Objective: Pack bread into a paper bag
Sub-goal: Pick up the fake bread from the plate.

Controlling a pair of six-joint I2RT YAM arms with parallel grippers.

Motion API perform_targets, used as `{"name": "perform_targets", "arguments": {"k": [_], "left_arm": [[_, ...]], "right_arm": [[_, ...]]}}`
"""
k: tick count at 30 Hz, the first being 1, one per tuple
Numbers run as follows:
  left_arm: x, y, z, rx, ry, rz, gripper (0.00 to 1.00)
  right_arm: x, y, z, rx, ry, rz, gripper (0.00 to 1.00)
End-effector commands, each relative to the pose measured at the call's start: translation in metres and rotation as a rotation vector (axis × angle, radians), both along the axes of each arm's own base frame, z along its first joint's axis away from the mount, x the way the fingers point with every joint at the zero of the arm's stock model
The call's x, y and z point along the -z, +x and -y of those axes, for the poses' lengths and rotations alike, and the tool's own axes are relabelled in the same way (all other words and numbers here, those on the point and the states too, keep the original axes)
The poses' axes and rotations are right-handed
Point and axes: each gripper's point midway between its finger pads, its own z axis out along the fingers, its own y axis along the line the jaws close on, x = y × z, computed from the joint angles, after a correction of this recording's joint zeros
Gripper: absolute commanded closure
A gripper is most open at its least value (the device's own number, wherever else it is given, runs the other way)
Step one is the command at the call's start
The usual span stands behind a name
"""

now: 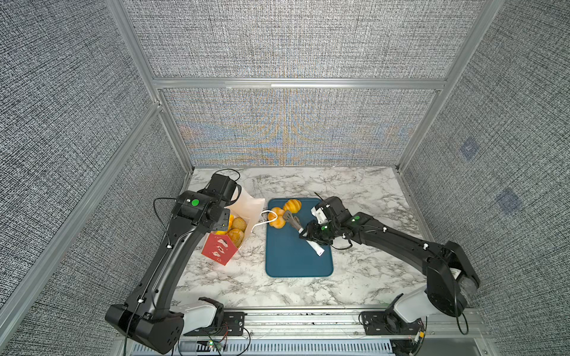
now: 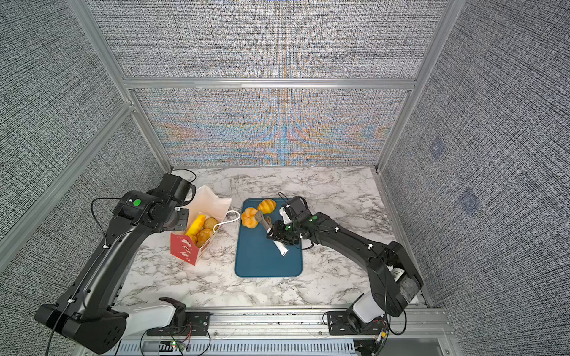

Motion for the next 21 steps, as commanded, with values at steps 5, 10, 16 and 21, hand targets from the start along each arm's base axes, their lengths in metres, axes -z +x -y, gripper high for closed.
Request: {"name": "perform_targets", "arguments": {"k": [5,10,16,21], "left_arm": [[-0.001,0.005,0.0,-0.001,0.005,0.017,0.98],[0.0,0.006,0.001,0.0,0.005,0.015,0.98],[0.0,0.007,0.001,0.0,0.007,0.014,0.98],[0.001,0.008,0.002,0.001,0.008,0.012,0.98]], "right_arm": [[-0.003,0.009,-0.011,-0.024,0.027,0.022,0.55],[0.001,0.012,-0.015,-0.033,0.026,0.016,0.55],[0.007,0.015,-0.019,-0.042,0.023,0.006,0.55],[0.011,0.02,-0.024,-0.049,0.022,0.0,0.55]]}}
